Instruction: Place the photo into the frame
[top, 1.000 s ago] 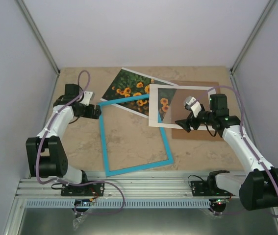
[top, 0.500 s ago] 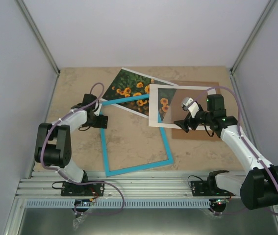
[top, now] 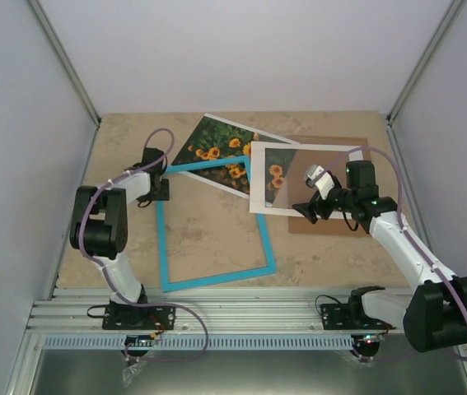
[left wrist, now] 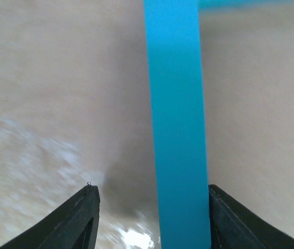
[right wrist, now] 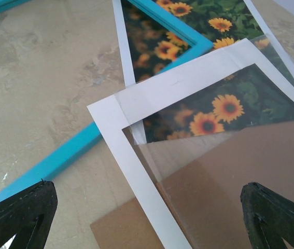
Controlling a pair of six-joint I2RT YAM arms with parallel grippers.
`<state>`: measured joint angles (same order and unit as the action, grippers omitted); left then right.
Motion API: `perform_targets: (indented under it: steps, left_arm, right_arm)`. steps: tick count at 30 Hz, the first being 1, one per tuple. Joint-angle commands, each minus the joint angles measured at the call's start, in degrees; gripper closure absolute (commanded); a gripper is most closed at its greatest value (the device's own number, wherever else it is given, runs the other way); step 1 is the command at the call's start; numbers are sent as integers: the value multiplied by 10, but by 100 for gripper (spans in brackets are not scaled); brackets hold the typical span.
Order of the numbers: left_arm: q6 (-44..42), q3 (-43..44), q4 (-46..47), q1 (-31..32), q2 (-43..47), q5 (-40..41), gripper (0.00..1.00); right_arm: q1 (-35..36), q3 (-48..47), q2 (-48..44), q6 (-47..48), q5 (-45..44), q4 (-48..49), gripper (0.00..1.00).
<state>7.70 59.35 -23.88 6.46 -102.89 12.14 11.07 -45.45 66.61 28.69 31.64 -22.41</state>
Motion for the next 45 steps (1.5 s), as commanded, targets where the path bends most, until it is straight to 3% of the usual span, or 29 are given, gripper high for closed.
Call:
perform_targets:
  steps: [1,6,16,19,24,31,38,45]
  left_arm:
    - [-19,41,-4,-58,-40,54,47]
    - [-53,90,-16,-121,-64,25,54]
    - [-36,61,-51,-141,-50,-55,55]
    - [-31,43,-39,-142,-39,-69,65]
    - [-9,54,-30,-141,-23,-83,72]
    - [11,111,-59,-142,-23,-121,100]
    - [22,170,-91,-142,9,-198,100]
    - [2,249,-148,-142,32,-348,100]
  right_arm:
    - [4,15,-8,-2,-10,15,2]
    - [4,20,-9,-3,-11,19,2]
    - [4,21,-16,-8,-7,24,2]
    - [4,21,-18,-10,-4,29,2]
    - [4,12,-17,-15,1,34,2]
    - [4,-2,-29,-3,-6,43,2]
    - [4,-25,-48,22,-12,36,2]
    - [4,-78,-73,93,-45,1,2]
